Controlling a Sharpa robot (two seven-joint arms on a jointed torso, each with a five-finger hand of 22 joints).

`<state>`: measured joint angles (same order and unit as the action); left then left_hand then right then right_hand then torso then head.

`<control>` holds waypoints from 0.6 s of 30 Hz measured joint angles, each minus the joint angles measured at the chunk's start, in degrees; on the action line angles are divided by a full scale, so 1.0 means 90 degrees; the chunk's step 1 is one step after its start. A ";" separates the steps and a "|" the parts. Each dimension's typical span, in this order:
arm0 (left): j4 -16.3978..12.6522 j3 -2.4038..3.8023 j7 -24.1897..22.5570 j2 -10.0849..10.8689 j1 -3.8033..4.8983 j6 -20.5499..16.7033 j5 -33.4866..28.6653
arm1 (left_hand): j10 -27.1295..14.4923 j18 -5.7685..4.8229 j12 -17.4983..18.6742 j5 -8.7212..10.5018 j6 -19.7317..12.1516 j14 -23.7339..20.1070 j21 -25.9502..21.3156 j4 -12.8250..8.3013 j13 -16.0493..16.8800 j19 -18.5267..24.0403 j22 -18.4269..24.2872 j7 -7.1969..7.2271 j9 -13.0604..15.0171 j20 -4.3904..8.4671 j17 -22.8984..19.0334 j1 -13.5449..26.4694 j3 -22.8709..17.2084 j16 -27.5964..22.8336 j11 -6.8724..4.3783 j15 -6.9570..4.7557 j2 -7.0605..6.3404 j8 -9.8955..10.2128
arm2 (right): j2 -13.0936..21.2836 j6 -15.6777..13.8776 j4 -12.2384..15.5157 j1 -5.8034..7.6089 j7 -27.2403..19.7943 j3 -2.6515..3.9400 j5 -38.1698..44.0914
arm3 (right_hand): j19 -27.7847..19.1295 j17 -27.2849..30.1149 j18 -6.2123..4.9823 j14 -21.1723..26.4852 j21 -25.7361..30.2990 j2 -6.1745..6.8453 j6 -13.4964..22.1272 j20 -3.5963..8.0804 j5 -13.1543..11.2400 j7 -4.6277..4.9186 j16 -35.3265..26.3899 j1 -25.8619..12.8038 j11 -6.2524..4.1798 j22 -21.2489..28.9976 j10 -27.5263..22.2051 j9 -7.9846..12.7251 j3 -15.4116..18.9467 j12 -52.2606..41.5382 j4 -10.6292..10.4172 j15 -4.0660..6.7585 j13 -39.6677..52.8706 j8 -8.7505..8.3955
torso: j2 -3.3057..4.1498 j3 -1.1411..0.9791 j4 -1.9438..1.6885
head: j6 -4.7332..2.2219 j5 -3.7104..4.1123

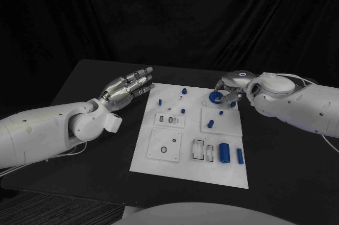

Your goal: Assemble the parts on the task board

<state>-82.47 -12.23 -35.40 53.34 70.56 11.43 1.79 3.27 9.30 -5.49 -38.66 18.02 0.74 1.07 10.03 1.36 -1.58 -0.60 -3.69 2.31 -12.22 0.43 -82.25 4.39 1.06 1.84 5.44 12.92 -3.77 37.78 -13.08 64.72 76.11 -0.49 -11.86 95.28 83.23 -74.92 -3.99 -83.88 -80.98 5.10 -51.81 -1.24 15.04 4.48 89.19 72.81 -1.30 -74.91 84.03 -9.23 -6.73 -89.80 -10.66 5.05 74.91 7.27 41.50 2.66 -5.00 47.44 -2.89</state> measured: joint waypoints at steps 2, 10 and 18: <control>0.0002 0.0000 0.0001 -0.0006 0.0000 0.0005 0.0000 | 0.0000 0.0001 0.0000 0.0000 0.0000 0.0000 0.0000 0.0000 0.0000 0.0000 0.0000 0.0000 0.0000 0.0000 0.0000 0.0000 0.0000 0.0000 0.0000 0.0000 0.0000 0.0000 | -0.0013 0.0002 -0.0017 -0.0010 -0.0005 0.0005 -0.0002 | 0.0023 0.0000 0.0000 0.0000 0.0000 0.0000 -0.0015 -0.0023 0.0044 0.0015 0.0000 0.0000 0.0040 0.0000 -0.0005 -0.0037 -0.0013 0.0000 0.0013 0.0000 0.0000 0.0051 | 0.0000 -0.0001 0.0000 | 0.0005 0.0000; 0.0012 0.0000 0.0006 -0.0016 0.0000 0.0024 0.0000 | 0.0000 0.0000 0.0000 0.0000 0.0000 0.0000 0.0000 0.0000 0.0000 0.0000 0.0000 0.0000 0.0000 0.0000 -0.0001 0.0000 0.0000 0.0000 0.0000 0.0000 0.0000 0.0000 | -0.0023 0.0000 -0.0046 -0.0022 -0.0041 0.0021 -0.0015 | 0.0023 0.0000 0.0000 0.0000 0.0000 -0.0054 -0.0158 -0.0023 0.0674 0.0022 -0.0026 0.0091 0.0040 0.0000 -0.0005 -0.0282 -0.0090 0.0000 0.0250 0.0000 0.0000 0.0319 | -0.0001 -0.0003 -0.0002 | 0.0026 0.0005; 0.0022 0.0000 0.0011 -0.0023 0.0000 0.0044 0.0000 | 0.0000 0.0000 0.0000 0.0000 0.0000 0.0000 0.0000 -0.0018 0.0000 0.0000 -0.0006 0.0000 0.0000 0.0000 -0.0001 0.0000 -0.0018 0.0000 0.0000 0.0000 0.0000 0.0000 | -0.0007 -0.0075 -0.0033 -0.0023 -0.0154 0.0027 -0.0038 | 0.0023 0.0001 0.0000 0.0000 0.0033 -0.0097 -0.0159 -0.0023 0.1621 0.0020 -0.0054 0.0326 0.0040 0.0001 -0.0005 -0.0316 -0.0283 0.0000 0.0548 0.0000 -0.0001 0.0520 | -0.0002 -0.0003 -0.0001 | 0.0034 0.0002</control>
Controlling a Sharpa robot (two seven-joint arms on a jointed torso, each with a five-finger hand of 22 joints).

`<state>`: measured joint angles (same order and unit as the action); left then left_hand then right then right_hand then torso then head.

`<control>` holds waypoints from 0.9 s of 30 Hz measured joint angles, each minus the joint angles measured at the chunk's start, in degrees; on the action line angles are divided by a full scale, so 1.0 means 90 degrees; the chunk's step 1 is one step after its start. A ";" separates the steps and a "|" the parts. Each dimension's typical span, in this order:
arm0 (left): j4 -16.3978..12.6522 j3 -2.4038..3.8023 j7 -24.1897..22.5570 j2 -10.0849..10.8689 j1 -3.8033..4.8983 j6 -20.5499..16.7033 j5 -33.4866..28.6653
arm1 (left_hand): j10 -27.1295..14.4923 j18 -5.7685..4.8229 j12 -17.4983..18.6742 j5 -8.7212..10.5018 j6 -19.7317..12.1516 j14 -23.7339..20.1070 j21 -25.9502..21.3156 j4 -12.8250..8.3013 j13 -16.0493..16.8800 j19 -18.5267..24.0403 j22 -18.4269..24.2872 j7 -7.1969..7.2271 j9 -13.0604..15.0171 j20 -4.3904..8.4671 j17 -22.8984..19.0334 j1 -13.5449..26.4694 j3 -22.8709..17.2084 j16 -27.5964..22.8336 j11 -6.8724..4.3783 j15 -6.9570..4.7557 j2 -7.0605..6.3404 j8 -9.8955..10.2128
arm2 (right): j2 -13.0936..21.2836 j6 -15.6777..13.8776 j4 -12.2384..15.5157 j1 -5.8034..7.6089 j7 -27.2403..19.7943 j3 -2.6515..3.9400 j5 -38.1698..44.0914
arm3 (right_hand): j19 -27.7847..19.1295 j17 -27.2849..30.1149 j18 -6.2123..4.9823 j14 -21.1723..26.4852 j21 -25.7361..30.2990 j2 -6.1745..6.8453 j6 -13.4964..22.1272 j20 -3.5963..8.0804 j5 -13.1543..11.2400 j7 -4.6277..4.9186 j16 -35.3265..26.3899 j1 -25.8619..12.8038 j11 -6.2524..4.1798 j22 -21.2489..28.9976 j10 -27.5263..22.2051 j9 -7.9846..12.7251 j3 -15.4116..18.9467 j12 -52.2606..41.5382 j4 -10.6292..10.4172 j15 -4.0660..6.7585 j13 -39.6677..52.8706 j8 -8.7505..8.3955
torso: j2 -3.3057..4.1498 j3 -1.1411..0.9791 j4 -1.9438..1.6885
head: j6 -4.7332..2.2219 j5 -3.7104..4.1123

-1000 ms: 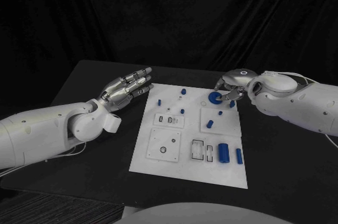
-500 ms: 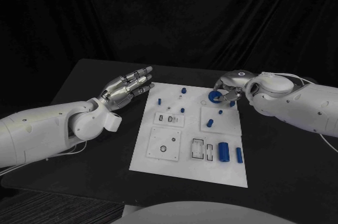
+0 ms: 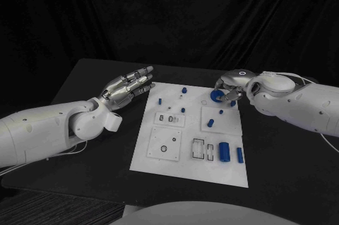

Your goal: Assemble the parts on the task board

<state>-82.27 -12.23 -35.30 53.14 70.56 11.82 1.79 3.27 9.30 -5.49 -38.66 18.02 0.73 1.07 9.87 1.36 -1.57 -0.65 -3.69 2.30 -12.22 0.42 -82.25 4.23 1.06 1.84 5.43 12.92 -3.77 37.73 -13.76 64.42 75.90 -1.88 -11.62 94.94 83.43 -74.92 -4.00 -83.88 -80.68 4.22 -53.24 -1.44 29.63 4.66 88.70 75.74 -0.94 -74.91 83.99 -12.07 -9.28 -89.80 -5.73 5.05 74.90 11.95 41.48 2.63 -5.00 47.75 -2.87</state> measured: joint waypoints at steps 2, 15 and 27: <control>0.0001 0.0000 0.0001 -0.0001 0.0000 0.0006 0.0000 | 0.0000 0.0000 0.0000 0.0000 0.0000 0.0000 0.0000 0.0000 0.0000 0.0000 0.0000 0.0000 0.0000 0.0000 0.0000 0.0000 0.0000 0.0000 0.0000 0.0000 0.0000 0.0000 | 0.0014 -0.0042 0.0029 -0.0003 -0.0033 -0.0002 -0.0002 | 0.0000 0.0000 0.0000 0.0000 0.0026 0.0000 0.0001 0.0000 0.0000 0.0000 -0.0021 0.0033 0.0037 0.0000 0.0008 0.0006 -0.0040 0.0000 0.0044 0.0000 0.0000 0.0000 | 0.0000 -0.0001 0.0000 | 0.0001 -0.0003; -0.0003 0.0000 0.0007 0.0006 0.0000 0.0014 0.0000 | 0.0000 0.0000 0.0000 0.0000 0.0000 0.0000 0.0000 0.0000 0.0000 0.0000 0.0000 0.0000 0.0000 0.0000 0.0000 0.0000 0.0000 0.0001 0.0000 0.0000 0.0000 0.0000 | 0.0152 -0.0236 0.0466 0.0121 -0.0126 -0.0036 0.0009 | 0.0000 0.0000 0.0000 -0.0018 0.0027 0.0014 0.0001 0.0000 -0.0177 -0.0001 -0.0044 0.0061 0.0044 -0.0005 0.0000 0.0007 -0.0041 0.0000 0.0076 -0.0017 0.0005 0.0009 | 0.0000 -0.0001 0.0008 | -0.0010 -0.0020; 0.0014 0.0000 0.0017 -0.0029 0.0000 0.0018 0.0001 | 0.0000 0.0000 0.0000 0.0000 0.0000 0.0023 0.0000 -0.0018 0.0000 -0.0023 0.0001 0.0000 0.0000 -0.0023 0.0005 0.0000 -0.0018 0.0028 0.0000 0.0023 0.0000 0.0000 | -0.0045 -0.0285 0.0708 0.0297 -0.0151 -0.0030 0.0013 | 0.0022 0.0000 0.0000 0.0005 0.0026 -0.0016 0.0024 -0.0022 -0.0318 -0.0022 -0.0069 -0.0059 0.0044 -0.0004 0.0000 0.0006 -0.0016 0.0000 0.0063 -0.0040 0.0004 0.0163 | -0.0006 0.0009 0.0002 | -0.0015 -0.0013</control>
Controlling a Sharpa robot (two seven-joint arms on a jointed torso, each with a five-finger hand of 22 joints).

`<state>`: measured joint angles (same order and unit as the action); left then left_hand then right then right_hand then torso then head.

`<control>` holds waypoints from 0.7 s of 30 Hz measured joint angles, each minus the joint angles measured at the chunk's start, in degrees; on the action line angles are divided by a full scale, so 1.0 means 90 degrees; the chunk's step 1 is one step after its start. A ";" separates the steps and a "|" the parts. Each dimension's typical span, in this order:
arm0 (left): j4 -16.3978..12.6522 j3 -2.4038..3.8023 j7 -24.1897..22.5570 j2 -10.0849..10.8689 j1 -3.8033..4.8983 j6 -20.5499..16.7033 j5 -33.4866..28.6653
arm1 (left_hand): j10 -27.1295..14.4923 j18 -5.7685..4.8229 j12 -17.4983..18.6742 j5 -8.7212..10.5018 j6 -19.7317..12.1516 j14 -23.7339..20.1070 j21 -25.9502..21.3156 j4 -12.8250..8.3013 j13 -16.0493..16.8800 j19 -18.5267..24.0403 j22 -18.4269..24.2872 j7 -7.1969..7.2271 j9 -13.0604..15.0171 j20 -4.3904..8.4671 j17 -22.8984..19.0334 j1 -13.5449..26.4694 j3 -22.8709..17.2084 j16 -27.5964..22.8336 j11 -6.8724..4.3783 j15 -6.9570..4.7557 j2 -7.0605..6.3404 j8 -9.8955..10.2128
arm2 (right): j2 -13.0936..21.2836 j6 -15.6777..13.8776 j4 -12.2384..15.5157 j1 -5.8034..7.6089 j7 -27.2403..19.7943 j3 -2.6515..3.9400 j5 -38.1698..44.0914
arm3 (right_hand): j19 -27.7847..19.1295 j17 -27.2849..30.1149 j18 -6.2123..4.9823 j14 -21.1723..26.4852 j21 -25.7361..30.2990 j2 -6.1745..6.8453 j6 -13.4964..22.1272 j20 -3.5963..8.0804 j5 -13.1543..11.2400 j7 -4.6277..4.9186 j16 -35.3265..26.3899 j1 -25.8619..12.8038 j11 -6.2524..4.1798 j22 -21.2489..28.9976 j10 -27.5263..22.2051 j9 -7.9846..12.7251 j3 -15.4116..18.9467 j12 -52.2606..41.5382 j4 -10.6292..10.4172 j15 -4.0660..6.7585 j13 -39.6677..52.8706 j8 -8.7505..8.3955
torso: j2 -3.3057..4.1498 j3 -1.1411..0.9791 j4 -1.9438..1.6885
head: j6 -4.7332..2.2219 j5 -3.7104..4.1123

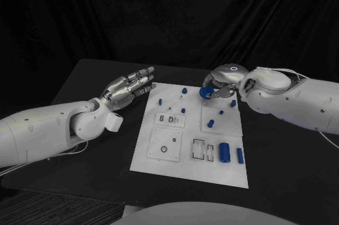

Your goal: Assemble the parts on the task board

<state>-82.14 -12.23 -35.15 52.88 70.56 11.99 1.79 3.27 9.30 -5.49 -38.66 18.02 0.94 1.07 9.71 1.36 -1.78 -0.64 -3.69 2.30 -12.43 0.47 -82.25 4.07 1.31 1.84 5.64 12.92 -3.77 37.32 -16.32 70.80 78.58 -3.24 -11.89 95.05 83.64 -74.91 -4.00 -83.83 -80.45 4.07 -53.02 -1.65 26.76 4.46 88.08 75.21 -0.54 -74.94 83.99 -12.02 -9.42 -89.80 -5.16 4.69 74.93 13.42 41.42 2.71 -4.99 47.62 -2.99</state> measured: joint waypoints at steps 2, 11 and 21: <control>0.0005 0.0000 0.0002 -0.0009 0.0000 0.0001 0.0000 | 0.0000 0.0000 0.0000 0.0000 0.0000 0.0000 0.0000 0.0000 0.0000 0.0000 0.0000 0.0000 0.0000 0.0000 0.0000 0.0000 0.0000 0.0000 0.0000 0.0000 0.0000 0.0000 | -0.0077 0.0008 0.0009 0.0003 -0.0012 -0.0001 0.0000 | 0.0000 0.0000 0.0000 0.0000 0.0000 0.0000 0.0001 0.0000 -0.0002 0.0000 0.0000 0.0000 0.0000 0.0000 0.0000 0.0000 -0.0009 0.0000 -0.0009 0.0000 0.0000 0.0001 | 0.0001 0.0001 -0.0001 | -0.0001 -0.0001; 0.0023 0.0000 0.0009 -0.0045 0.0000 0.0010 0.0000 | 0.0000 -0.0001 0.0000 0.0000 0.0000 0.0000 0.0000 0.0000 0.0000 0.0000 0.0000 0.0000 0.0000 0.0000 -0.0001 0.0000 0.0000 0.0000 0.0000 0.0000 0.0000 0.0000 | -0.0566 0.0068 -0.0113 0.0010 -0.0110 -0.0002 -0.0002 | 0.0000 0.0000 0.0000 -0.0017 0.0000 0.0001 0.0061 0.0000 -0.0053 -0.0006 0.0000 -0.0001 0.0000 0.0001 0.0000 0.0000 -0.0018 0.0000 -0.0018 -0.0017 -0.0001 0.0167 | 0.0007 -0.0003 -0.0009 | -0.0002 0.0010; 0.0019 0.0000 0.0012 -0.0065 0.0000 0.0013 0.0000 | 0.0000 0.0000 0.0000 0.0000 0.0000 -0.0026 0.0000 0.0000 0.0000 0.0000 -0.0005 0.0000 0.0000 0.0000 -0.0001 0.0000 0.0000 0.0000 0.0000 0.0025 0.0000 0.0000 | -0.1107 0.0198 -0.0579 0.0002 -0.0232 0.0000 -0.0004 | 0.0000 0.0000 0.0000 -0.0017 0.0000 0.0035 0.0137 0.0000 -0.0121 0.0025 0.0000 -0.0035 0.0000 0.0002 0.0000 -0.0001 -0.0017 0.0000 -0.0017 -0.0017 -0.0001 0.0333 | 0.0011 -0.0009 -0.0012 | 0.0006 -0.0008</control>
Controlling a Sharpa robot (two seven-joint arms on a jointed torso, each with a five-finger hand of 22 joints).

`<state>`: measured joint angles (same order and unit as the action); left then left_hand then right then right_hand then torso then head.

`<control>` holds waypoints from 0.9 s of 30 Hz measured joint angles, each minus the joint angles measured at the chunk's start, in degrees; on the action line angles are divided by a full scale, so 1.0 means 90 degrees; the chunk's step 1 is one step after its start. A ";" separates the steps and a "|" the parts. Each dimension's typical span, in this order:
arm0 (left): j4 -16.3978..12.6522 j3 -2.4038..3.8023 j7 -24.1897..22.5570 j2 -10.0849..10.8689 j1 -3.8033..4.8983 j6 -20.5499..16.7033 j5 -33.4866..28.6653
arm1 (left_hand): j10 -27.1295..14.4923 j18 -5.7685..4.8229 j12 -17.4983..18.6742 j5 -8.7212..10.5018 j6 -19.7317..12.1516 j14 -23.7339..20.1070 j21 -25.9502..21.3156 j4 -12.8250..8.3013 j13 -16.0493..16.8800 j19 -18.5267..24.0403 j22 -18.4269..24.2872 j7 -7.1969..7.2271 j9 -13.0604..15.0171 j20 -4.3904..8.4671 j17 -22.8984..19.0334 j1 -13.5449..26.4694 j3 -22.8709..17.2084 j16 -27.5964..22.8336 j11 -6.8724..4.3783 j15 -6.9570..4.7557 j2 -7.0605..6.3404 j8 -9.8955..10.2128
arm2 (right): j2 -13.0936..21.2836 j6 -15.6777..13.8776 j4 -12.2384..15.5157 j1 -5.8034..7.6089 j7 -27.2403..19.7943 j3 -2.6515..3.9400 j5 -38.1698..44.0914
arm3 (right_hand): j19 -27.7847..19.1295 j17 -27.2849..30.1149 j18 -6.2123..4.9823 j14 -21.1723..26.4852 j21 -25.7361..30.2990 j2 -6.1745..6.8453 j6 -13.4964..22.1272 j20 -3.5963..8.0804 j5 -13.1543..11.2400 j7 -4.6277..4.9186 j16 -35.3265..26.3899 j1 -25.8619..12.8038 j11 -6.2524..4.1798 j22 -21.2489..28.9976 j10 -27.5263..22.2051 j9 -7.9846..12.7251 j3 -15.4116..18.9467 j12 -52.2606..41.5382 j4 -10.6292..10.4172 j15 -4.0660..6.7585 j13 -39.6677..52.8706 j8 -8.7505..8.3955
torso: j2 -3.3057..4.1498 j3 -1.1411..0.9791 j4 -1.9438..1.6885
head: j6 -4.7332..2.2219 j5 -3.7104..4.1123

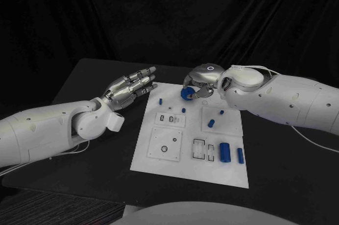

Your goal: Assemble the parts on the task board

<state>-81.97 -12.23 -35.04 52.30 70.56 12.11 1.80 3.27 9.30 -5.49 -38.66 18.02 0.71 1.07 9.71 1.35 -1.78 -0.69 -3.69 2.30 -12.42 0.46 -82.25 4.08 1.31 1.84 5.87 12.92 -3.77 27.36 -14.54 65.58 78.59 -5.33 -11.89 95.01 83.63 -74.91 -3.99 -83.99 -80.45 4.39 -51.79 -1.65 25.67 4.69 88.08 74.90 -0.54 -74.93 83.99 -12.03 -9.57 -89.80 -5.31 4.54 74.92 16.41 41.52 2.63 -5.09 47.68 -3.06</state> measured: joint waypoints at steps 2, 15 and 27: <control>-0.0002 0.0000 0.0001 -0.0002 0.0000 0.0000 0.0000 | 0.0000 0.0000 0.0000 0.0000 0.0000 0.0000 0.0000 0.0000 0.0000 0.0000 0.0000 0.0000 0.0000 0.0000 0.0000 0.0000 0.0000 0.0000 0.0000 0.0000 0.0000 0.0000 | -0.0056 0.0027 -0.0063 -0.0008 -0.0014 0.0000 0.0000 | 0.0000 0.0000 0.0000 0.0000 0.0000 0.0008 0.0001 0.0000 0.0000 0.0000 0.0000 -0.0008 0.0000 0.0000 0.0000 -0.0001 0.0000 0.0000 0.0000 0.0000 0.0000 0.0000 | 0.0001 -0.0001 0.0001 | 0.0005 -0.0005; -0.0006 0.0000 0.0003 -0.0019 0.0000 0.0000 0.0000 | 0.0000 0.0000 0.0000 0.0000 0.0000 0.0002 0.0000 0.0000 0.0000 0.0000 0.0000 0.0000 0.0000 0.0000 -0.0001 0.0000 0.0000 0.0000 0.0000 -0.0002 0.0000 0.0000 | -0.0262 0.0182 -0.0334 -0.0027 -0.0056 -0.0001 -0.0002 | 0.0008 0.0000 0.0000 0.0000 0.0000 0.0016 0.0276 -0.0037 -0.0072 0.0041 0.0000 -0.0016 0.0000 0.0001 0.0000 -0.0793 -0.0048 0.0000 -0.0040 0.0000 -0.0001 -0.0175 | 0.0003 -0.0004 0.0000 | 0.0048 0.0022; 0.0008 0.0000 0.0007 -0.0051 0.0000 0.0005 0.0000 | 0.0000 0.0000 0.0000 0.0000 0.0000 0.0002 0.0000 0.0000 0.0000 0.0000 0.0001 0.0000 0.0000 0.0000 0.0004 0.0000 0.0000 0.0000 0.0000 -0.0003 0.0000 0.0000 | -0.0353 0.0272 -0.0419 -0.0038 -0.0068 -0.0001 -0.0002 | 0.0009 0.0000 -0.0001 0.0000 0.0000 -0.0011 0.0442 -0.0036 -0.0149 0.0035 -0.0026 -0.0040 0.0000 0.0001 0.0000 -0.0723 -0.0090 0.0000 -0.0051 0.0000 -0.0001 -0.0383 | 0.0004 -0.0002 0.0022 | 0.0053 0.0025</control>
<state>-81.90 -12.23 -34.98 51.84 70.56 12.15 1.80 3.27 9.30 -5.49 -38.66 18.02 0.73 1.07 9.71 1.36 -1.77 -0.68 -3.69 2.30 -12.42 0.49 -82.25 4.08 1.31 1.84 5.84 12.92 -3.77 24.18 -12.09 61.81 78.25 -5.94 -11.90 95.00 83.72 -74.91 -4.00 -83.99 -80.45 4.29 -47.81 -1.97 24.33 5.00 87.85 74.54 -0.54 -74.91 83.99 -18.53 -10.38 -89.80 -5.77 4.54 74.91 12.96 41.56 2.61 -4.89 48.15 -2.83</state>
